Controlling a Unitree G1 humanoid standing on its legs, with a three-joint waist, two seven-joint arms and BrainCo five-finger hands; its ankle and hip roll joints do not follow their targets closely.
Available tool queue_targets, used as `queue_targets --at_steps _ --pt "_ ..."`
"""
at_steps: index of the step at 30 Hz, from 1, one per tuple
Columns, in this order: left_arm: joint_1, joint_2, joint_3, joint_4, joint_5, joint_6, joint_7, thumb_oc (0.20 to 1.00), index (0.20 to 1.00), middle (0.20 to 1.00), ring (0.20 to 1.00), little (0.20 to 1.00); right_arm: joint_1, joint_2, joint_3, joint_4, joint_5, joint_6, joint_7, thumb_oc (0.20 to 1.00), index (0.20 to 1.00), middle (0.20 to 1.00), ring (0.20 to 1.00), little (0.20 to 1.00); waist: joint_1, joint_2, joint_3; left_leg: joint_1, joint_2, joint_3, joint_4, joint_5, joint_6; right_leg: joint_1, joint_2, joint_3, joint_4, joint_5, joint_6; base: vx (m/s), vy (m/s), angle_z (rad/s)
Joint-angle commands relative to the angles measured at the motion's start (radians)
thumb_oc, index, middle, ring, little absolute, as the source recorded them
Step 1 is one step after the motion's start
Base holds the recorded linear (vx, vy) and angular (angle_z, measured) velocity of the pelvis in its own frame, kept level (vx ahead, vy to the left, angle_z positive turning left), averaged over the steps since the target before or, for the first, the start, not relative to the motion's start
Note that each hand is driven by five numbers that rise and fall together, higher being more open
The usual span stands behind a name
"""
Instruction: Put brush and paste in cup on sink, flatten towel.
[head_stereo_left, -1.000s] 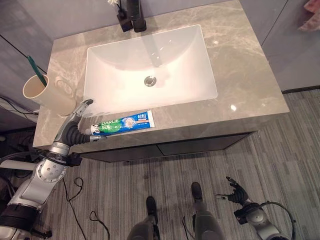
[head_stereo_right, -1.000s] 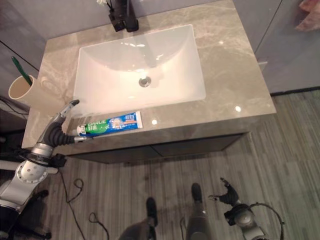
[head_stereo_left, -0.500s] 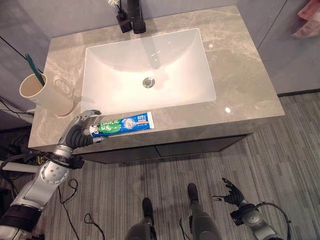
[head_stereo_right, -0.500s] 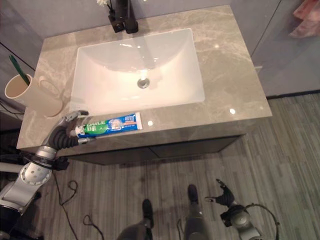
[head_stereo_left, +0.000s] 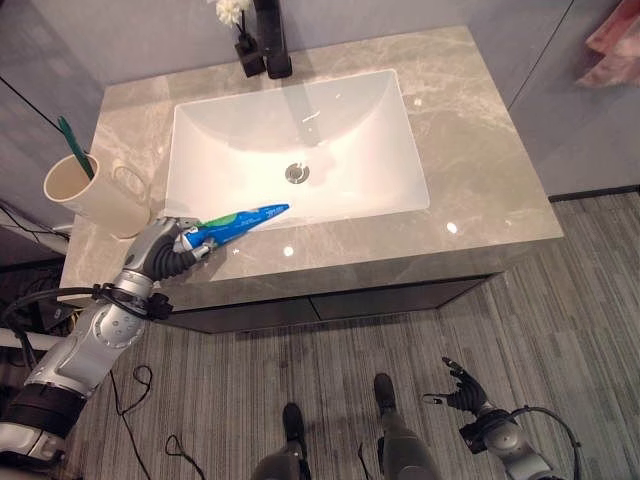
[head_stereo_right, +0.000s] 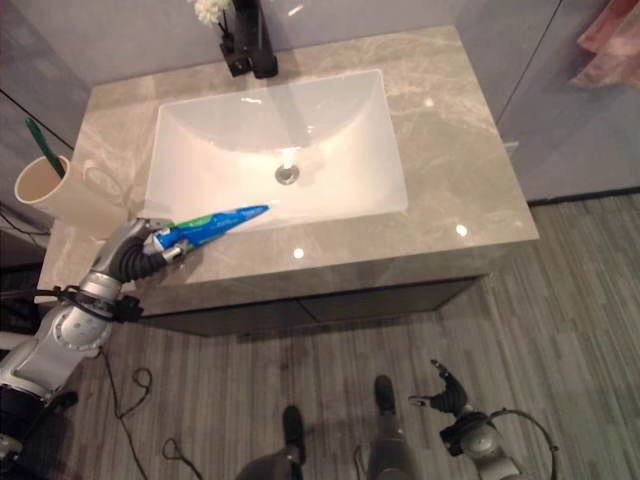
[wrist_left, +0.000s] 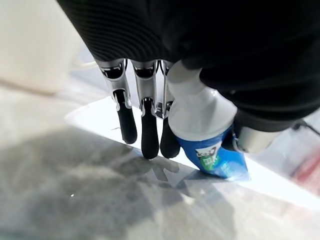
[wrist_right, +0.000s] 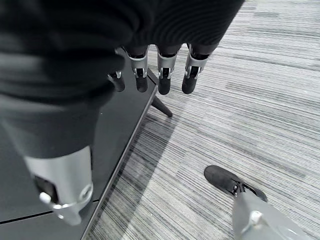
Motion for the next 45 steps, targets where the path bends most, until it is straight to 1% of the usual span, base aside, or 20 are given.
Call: queue_targets --at_steps 1,6,12,15,20,22,26,29,30,31,33,34,35,36,37,38,39,41,43,45 --pt "-0.003 0.012 -0.069 -0.008 0.116 -0.041 0.031 0.200 0.200 0.200 0.200 0.200 0.008 0.005 -0.006 0.014 0.004 -0.041 -0.042 1.000 1.000 1.000 1.000 1.000 -0.010 -0.007 -0.002 -0.011 0.010 -0.010 0.017 0.005 -0.020 -0.011 -0.075 0.004 -0.001 0.007 0.122 0.00 0.000 0.00" --pt "-0.002 0.014 -0.058 -0.022 0.156 -0.036 0.083 0.200 0.200 0.200 0.200 0.200 0.015 0.045 -0.052 0.128 0.074 -0.037 -0.067 1.000 1.000 1.000 1.000 1.000 -0.012 -0.010 -0.018 0.021 0.016 -0.010 0.017 -0.004 -0.022 0.022 -0.071 0.000 -0.001 -0.007 0.119 0.03 -0.014 0.00" --pt "-0.040 0.043 -0.019 -0.051 0.198 -0.016 0.138 0.200 0.200 0.200 0.200 0.200 -0.002 0.076 -0.315 0.174 0.454 -0.088 -0.122 1.000 1.000 1.000 1.000 1.000 -0.022 -0.021 -0.067 0.083 0.030 -0.018 0.017 -0.021 -0.029 0.095 -0.066 -0.019 -0.001 -0.036 0.113 0.06 -0.021 0.03" --pt "-0.078 0.056 -0.008 -0.063 0.230 -0.010 0.173 0.200 0.200 0.200 0.200 0.200 0.000 0.037 -0.401 0.100 0.496 -0.116 -0.173 1.000 1.000 1.000 1.000 1.000 -0.028 -0.032 -0.093 0.103 0.036 -0.025 0.017 -0.029 -0.030 0.123 -0.063 -0.029 -0.001 -0.048 0.109 0.06 -0.023 0.15" --pt "-0.148 0.053 0.043 -0.094 0.248 0.005 0.235 0.200 0.200 0.200 0.200 0.200 -0.005 -0.044 -0.526 -0.152 0.456 -0.154 -0.279 1.000 1.000 1.000 1.000 1.000 -0.036 -0.050 -0.134 0.133 0.042 -0.033 0.017 -0.042 -0.031 0.166 -0.059 -0.042 -0.001 -0.063 0.104 0.05 -0.006 0.05" --pt "-0.157 0.038 0.091 -0.116 0.253 0.021 0.258 0.200 0.200 0.200 0.200 0.200 0.004 -0.076 -0.562 -0.356 0.398 -0.157 -0.304 1.000 1.000 1.000 1.000 1.000 -0.041 -0.057 -0.146 0.144 0.046 -0.031 0.017 -0.046 -0.032 0.175 -0.057 -0.040 -0.001 -0.066 0.102 0.04 0.010 0.01" --pt "-0.198 0.025 0.142 -0.133 0.264 0.039 0.282 0.200 0.200 0.200 0.200 0.200 -0.032 -0.147 -0.584 -0.571 0.231 -0.141 -0.342 1.000 1.000 1.000 1.000 1.000 -0.044 -0.072 -0.172 0.159 0.051 -0.026 0.017 -0.056 -0.032 0.190 -0.053 -0.038 -0.001 -0.074 0.102 0.04 0.010 -0.01" --pt "-0.237 0.022 0.156 -0.141 0.260 0.048 0.292 0.200 0.200 0.200 0.200 0.200 -0.075 -0.191 -0.561 -0.657 0.182 -0.130 -0.317 1.000 1.000 1.000 1.000 1.000 -0.043 -0.080 -0.180 0.166 0.051 -0.021 0.017 -0.059 -0.031 0.193 -0.052 -0.033 -0.001 -0.073 0.103 0.00 0.000 0.00" --pt "-0.319 0.017 0.137 -0.147 0.249 0.058 0.307 0.200 0.200 0.200 0.200 0.200 -0.169 -0.242 -0.473 -0.708 0.188 -0.124 -0.265 1.000 1.000 1.000 1.000 1.000 -0.038 -0.092 -0.192 0.172 0.050 -0.016 0.017 -0.060 -0.031 0.199 -0.051 -0.030 -0.001 -0.072 0.103 0.00 0.000 0.00" --pt "-0.323 0.018 0.136 -0.145 0.248 0.060 0.307 0.200 0.200 0.200 0.200 0.200 -0.176 -0.242 -0.471 -0.704 0.190 -0.124 -0.264 1.000 1.000 1.000 1.000 1.000 -0.039 -0.093 -0.189 0.173 0.050 -0.015 0.017 -0.061 -0.031 0.199 -0.051 -0.030 -0.001 -0.073 0.103 0.01 0.015 -0.03" --pt "-0.392 0.012 0.116 -0.160 0.220 0.067 0.316 0.200 0.200 0.200 0.200 0.200 -0.251 -0.272 -0.360 -0.755 0.286 -0.118 -0.159 1.000 1.000 1.000 1.000 1.000 -0.034 -0.107 -0.196 0.178 0.051 -0.009 0.017 -0.061 -0.031 0.204 -0.051 -0.027 -0.001 -0.070 0.102 0.00 0.010 -0.05" --pt "-0.394 0.014 0.117 -0.158 0.219 0.068 0.315 0.200 0.200 0.200 0.200 0.200 -0.258 -0.275 -0.358 -0.751 0.293 -0.118 -0.154 1.000 1.000 1.000 1.000 1.000 -0.035 -0.107 -0.193 0.179 0.051 -0.008 0.017 -0.061 -0.031 0.204 -0.052 -0.026 -0.001 -0.070 0.103 -0.04 0.009 -0.01" --pt "-0.480 -0.020 0.084 -0.180 0.169 0.074 0.322 0.200 0.200 0.200 0.200 0.200 -0.368 -0.250 -0.168 -0.759 0.569 -0.088 0.000 1.000 1.000 1.000 1.000 1.000 -0.021 -0.127 -0.194 0.182 0.050 -0.005 0.017 -0.053 -0.029 0.207 -0.052 -0.021 -0.001 -0.060 0.100 0.00 0.000 0.00" --pt "-0.481 -0.019 0.085 -0.179 0.168 0.074 0.322 0.200 0.200 0.200 0.200 0.200 -0.374 -0.250 -0.165 -0.753 0.572 -0.090 0.002 1.000 1.000 1.000 1.000 1.000 -0.023 -0.127 -0.195 0.184 0.050 -0.005 0.017 -0.060 -0.029 0.209 -0.053 -0.021 -0.001 -0.067 0.101 -0.02 0.021 -0.07" --pt "-0.530 -0.001 0.039 -0.182 0.135 0.083 0.301 0.200 0.200 0.200 0.200 0.200 -0.476 -0.274 -0.021 -0.732 0.781 -0.029 0.078 1.000 1.000 1.000 1.000 1.000 -0.013 -0.139 -0.195 0.194 0.049 0.001 0.017 -0.064 -0.029 0.215 -0.051 -0.017 -0.001 -0.066 0.103 0.01 0.013 -0.06" --pt "-0.531 0.002 0.042 -0.181 0.134 0.083 0.301 0.200 0.200 0.200 0.200 0.200 -0.486 -0.275 -0.016 -0.726 0.785 -0.031 0.081 1.000 1.000 1.000 1.000 1.000 -0.016 -0.139 -0.193 0.190 0.048 0.002 0.017 -0.060 -0.028 0.210 -0.052 -0.015 -0.001 -0.062 0.102 -0.04 0.032 -0.07" --pt "-0.577 0.019 -0.015 -0.197 0.105 0.076 0.286 0.200 0.200 0.200 0.200 0.200 -0.641 -0.344 0.168 -0.764 0.841 -0.006 0.160 1.000 1.000 1.000 1.000 1.000 -0.003 -0.150 -0.195 0.194 0.046 0.009 0.017 -0.059 -0.028 0.209 -0.053 -0.006 -0.001 -0.057 0.105 -0.04 0.038 0.01" --pt "-0.592 0.014 -0.041 -0.231 0.071 0.068 0.278 0.200 0.200 0.200 0.200 0.200 -0.743 -0.288 0.262 -0.724 0.880 0.002 0.179 1.000 1.000 1.000 1.000 1.000 0.017 -0.152 -0.191 0.196 0.040 0.009 0.017 -0.060 -0.024 0.206 -0.057 -0.003 -0.001 -0.054 0.106 -0.03 0.049 -0.10" --pt "-0.609 0.005 -0.064 -0.251 0.058 0.070 0.276 0.200 0.200 0.200 0.200 0.200 -0.823 -0.150 0.314 -0.689 0.905 -0.015 0.154 1.000 1.000 1.000 1.000 1.000 0.034 -0.153 -0.187 0.197 0.034 0.008 0.017 -0.062 -0.017 0.205 -0.064 -0.003 -0.001 -0.050 0.110 -0.01 0.045 -0.10" --pt "-0.627 -0.018 -0.086 -0.261 0.046 0.068 0.272 0.200 0.200 0.200 0.200 0.200 -0.866 -0.057 0.339 -0.667 0.953 -0.015 0.161 1.000 1.000 1.000 1.000 1.000 0.046 -0.154 -0.184 0.198 0.028 0.003 0.017 -0.062 -0.011 0.205 -0.069 -0.004 -0.001 -0.049 0.110 0.00 0.020 -0.02"
